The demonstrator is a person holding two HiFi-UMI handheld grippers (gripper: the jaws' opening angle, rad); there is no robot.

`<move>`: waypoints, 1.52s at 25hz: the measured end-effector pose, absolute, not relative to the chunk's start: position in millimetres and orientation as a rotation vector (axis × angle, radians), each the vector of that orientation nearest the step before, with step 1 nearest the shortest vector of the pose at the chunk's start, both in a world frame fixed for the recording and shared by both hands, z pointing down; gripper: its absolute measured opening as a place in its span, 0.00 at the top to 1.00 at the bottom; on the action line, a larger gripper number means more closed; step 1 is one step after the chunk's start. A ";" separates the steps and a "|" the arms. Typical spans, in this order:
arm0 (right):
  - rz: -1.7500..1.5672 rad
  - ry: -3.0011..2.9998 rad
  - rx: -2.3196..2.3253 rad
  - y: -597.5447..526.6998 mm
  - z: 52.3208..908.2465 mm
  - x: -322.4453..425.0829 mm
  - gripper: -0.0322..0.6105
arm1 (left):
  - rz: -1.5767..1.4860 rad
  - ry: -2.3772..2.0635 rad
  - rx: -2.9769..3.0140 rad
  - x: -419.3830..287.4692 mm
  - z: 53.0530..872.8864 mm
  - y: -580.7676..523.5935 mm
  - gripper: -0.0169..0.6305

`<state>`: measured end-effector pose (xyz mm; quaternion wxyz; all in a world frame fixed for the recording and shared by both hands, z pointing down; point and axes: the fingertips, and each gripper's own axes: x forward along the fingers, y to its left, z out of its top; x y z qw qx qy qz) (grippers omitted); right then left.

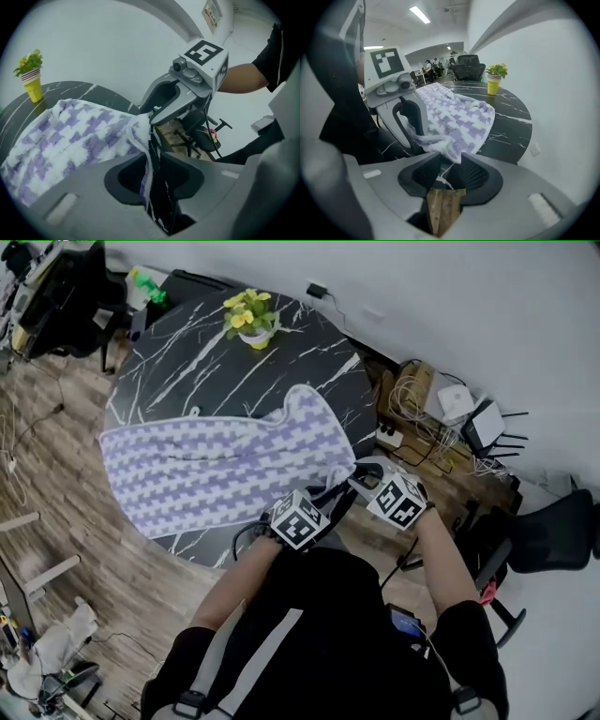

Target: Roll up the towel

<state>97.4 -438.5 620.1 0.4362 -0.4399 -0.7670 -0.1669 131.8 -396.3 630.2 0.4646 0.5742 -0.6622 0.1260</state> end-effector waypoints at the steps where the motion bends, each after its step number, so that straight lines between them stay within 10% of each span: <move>1: -0.393 -1.907 -1.091 -441.8 618.9 99.7 0.74 | 0.310 -1.612 1.420 136.8 631.8 -397.7 0.81; 38: -0.513 -2.084 -0.985 -365.7 616.5 -133.5 0.77 | 0.091 -1.826 0.997 68.8 629.0 -292.9 0.80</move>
